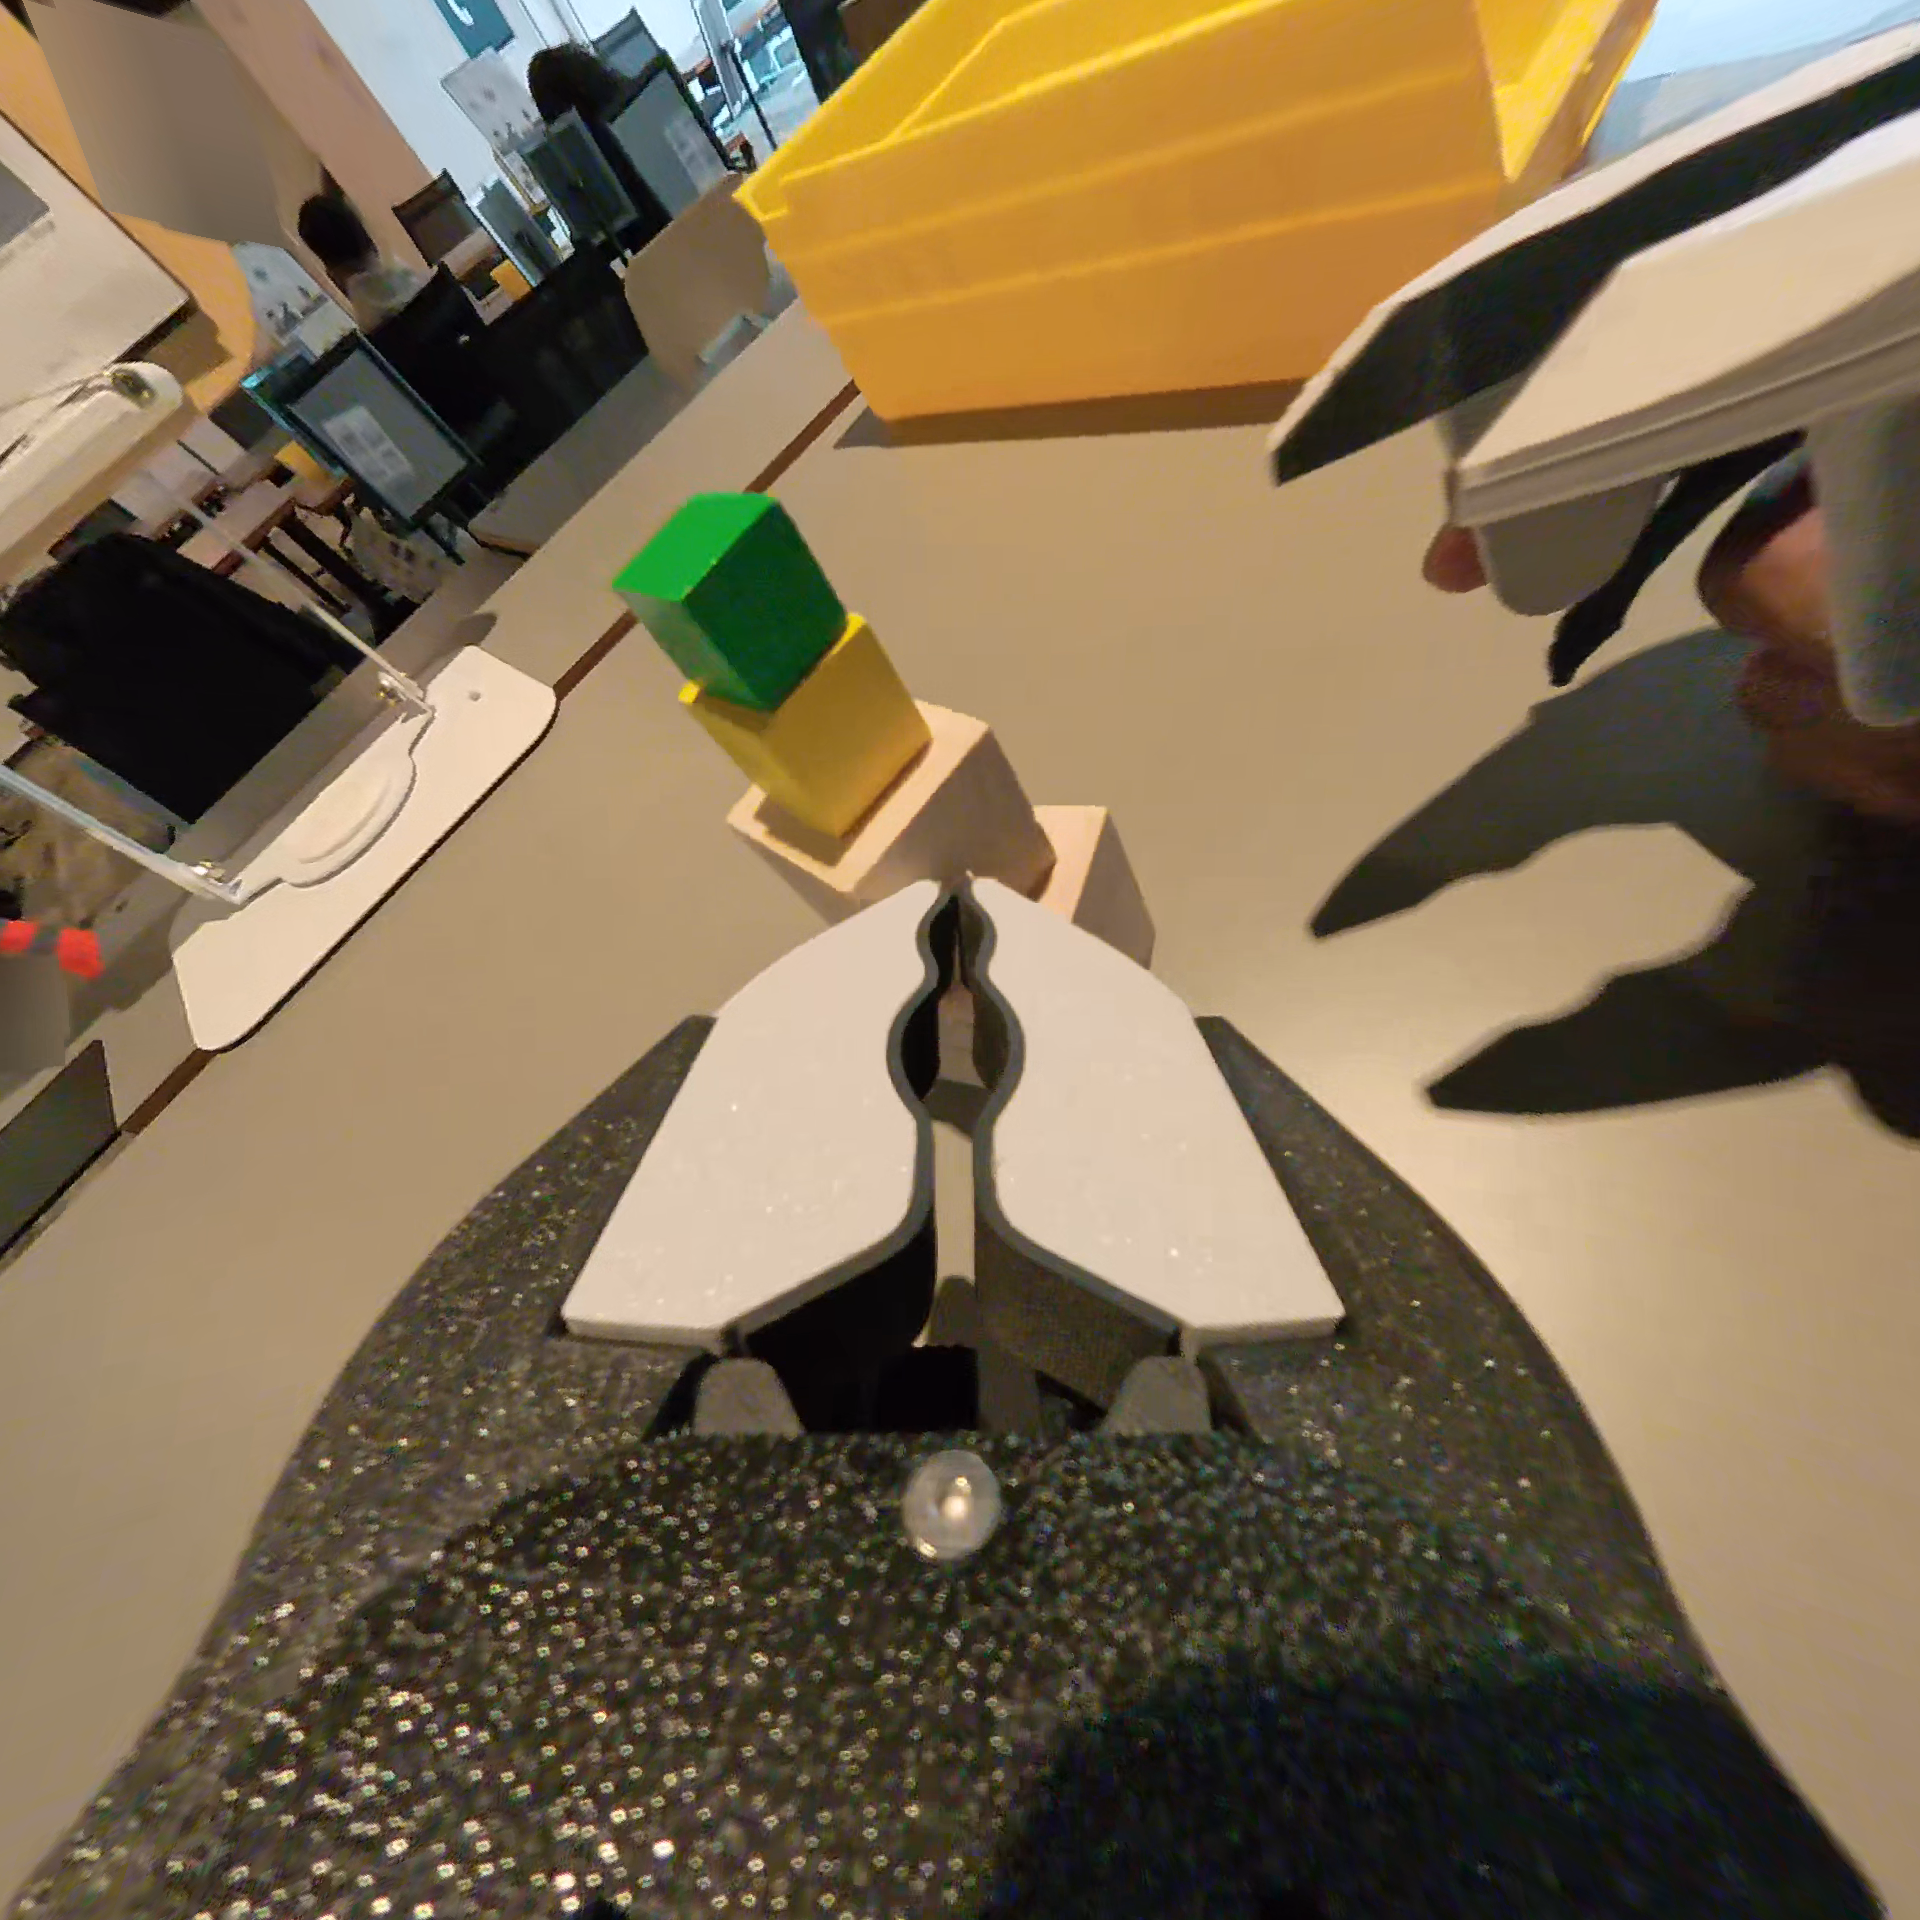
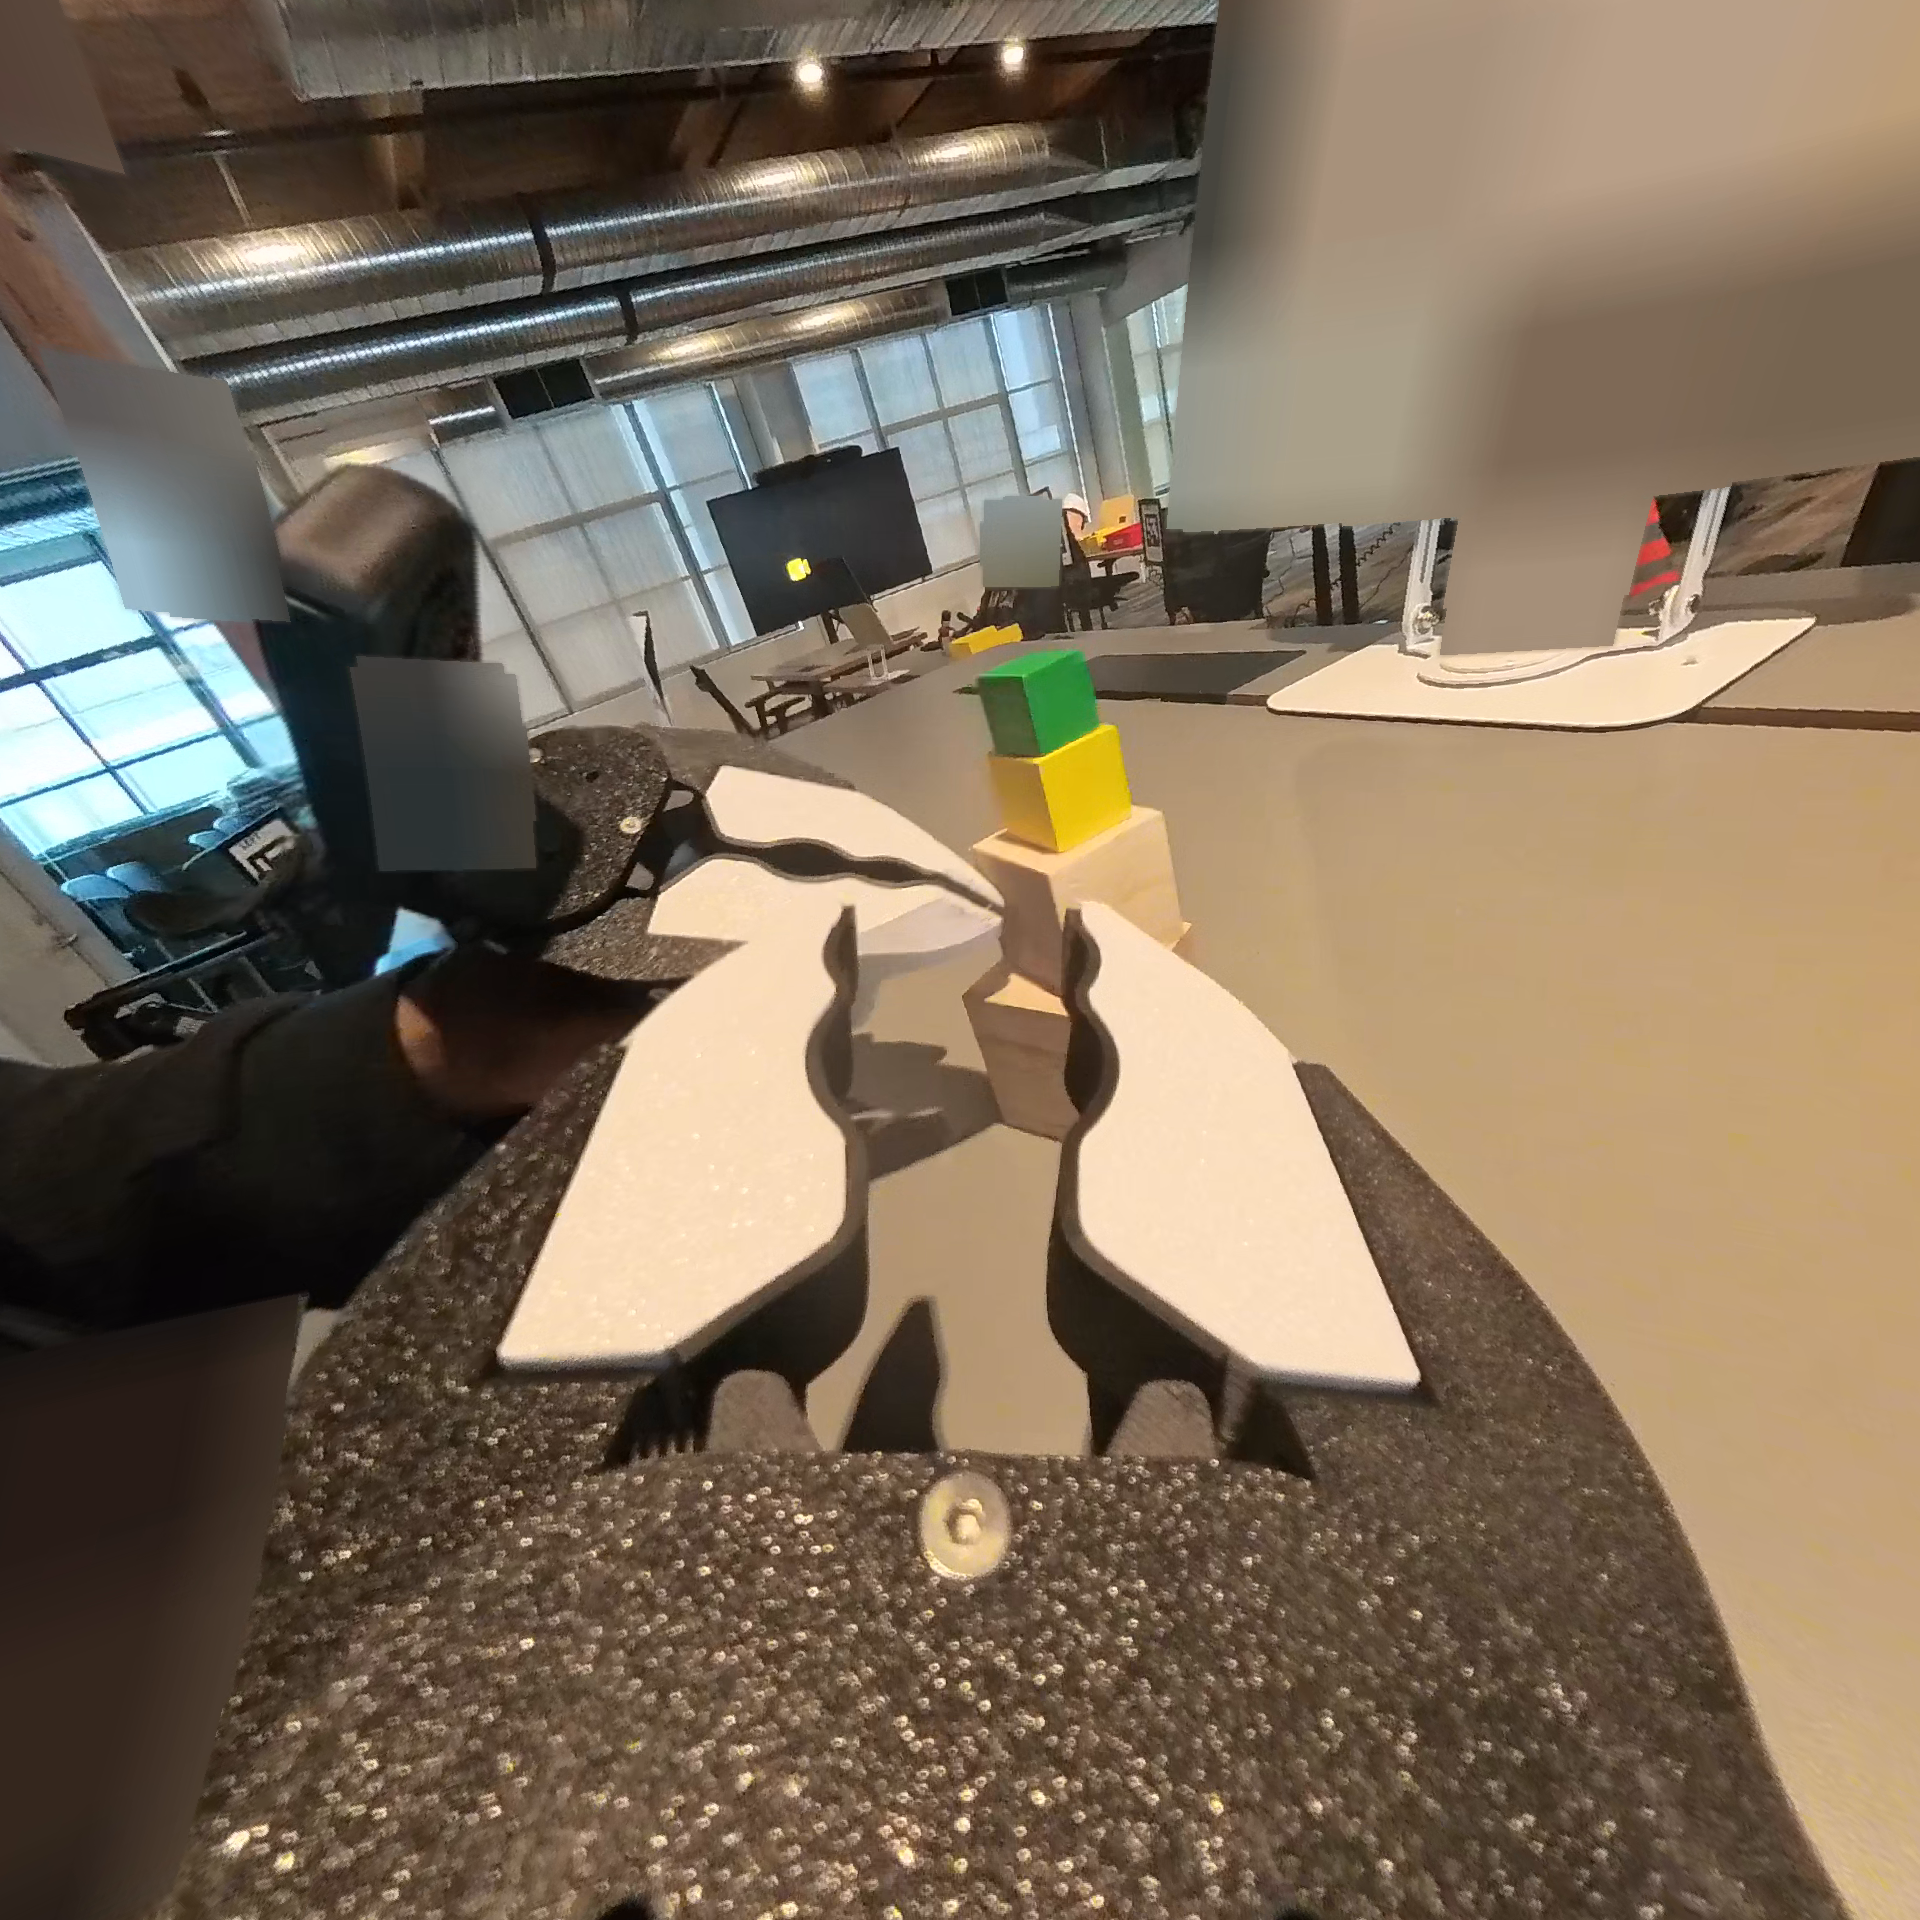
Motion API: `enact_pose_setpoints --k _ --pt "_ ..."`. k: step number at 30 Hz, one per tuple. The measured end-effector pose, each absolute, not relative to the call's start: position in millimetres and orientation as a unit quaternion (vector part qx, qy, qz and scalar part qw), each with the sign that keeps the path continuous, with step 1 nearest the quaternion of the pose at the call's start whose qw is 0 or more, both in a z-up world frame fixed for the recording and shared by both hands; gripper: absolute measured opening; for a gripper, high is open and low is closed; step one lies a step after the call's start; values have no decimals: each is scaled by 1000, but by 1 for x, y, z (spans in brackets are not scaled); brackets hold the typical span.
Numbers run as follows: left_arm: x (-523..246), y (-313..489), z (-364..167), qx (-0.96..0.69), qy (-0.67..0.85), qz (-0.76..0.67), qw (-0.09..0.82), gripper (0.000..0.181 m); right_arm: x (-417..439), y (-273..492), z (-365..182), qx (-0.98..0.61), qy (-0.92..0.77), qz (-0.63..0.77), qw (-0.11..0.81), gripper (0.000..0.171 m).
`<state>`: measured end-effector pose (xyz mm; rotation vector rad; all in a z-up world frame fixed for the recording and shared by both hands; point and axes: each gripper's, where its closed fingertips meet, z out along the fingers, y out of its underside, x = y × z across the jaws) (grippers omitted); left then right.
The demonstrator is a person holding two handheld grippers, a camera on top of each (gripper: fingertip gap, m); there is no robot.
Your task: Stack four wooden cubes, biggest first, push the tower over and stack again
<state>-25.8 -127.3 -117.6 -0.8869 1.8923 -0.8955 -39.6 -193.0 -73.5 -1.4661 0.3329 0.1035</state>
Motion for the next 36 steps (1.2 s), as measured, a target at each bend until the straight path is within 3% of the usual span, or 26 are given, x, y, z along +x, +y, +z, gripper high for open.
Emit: enact_pose_setpoints --k 16,20,26,28,32,36 --pt "5 -114 -118 -346 771 -345 408 0 -39 -193 -74 -666 154 49 728 38" --pt "10 -99 -96 -325 756 -352 445 4 -38 -193 -73 -664 155 50 730 38" --pt "81 6 -50 -389 690 -394 467 21 -39 -193 -74 -664 154 51 730 38" --pt "120 77 -62 -452 661 -362 478 24 -38 -194 -73 -661 154 51 733 38" --pt "175 196 -103 -599 559 -398 412 21 -38 -197 -69 -652 154 49 741 37" --pt "221 246 -116 -619 554 -383 404 39 -39 -197 -69 -650 153 52 742 37"
